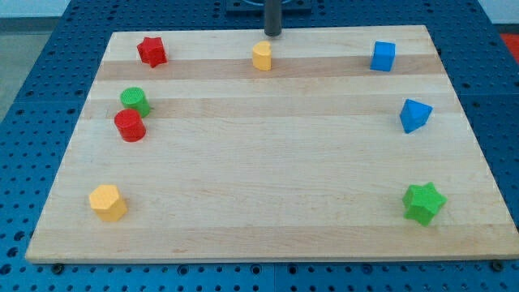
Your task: Slide the yellow heart to the top right of yellow hexagon
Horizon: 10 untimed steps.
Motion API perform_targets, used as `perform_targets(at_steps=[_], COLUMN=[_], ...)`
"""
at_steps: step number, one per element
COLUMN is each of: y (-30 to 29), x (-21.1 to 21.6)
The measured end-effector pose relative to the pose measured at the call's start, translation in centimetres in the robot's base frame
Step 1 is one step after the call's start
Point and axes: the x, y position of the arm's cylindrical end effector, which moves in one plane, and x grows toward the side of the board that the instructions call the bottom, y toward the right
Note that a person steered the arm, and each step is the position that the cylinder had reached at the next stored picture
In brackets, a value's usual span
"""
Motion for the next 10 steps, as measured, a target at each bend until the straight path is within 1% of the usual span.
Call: perform_targets(at_steps=[1, 2, 3, 5, 6, 7, 8, 9, 10], y=[-0.4, -0.4, -0.4, -1.2, -1.6, -1.6, 1.2, -0.1, -0.6], x=[4.2, 6.1, 8.9, 17.4, 20.3, 20.3, 18.0, 17.0, 17.0])
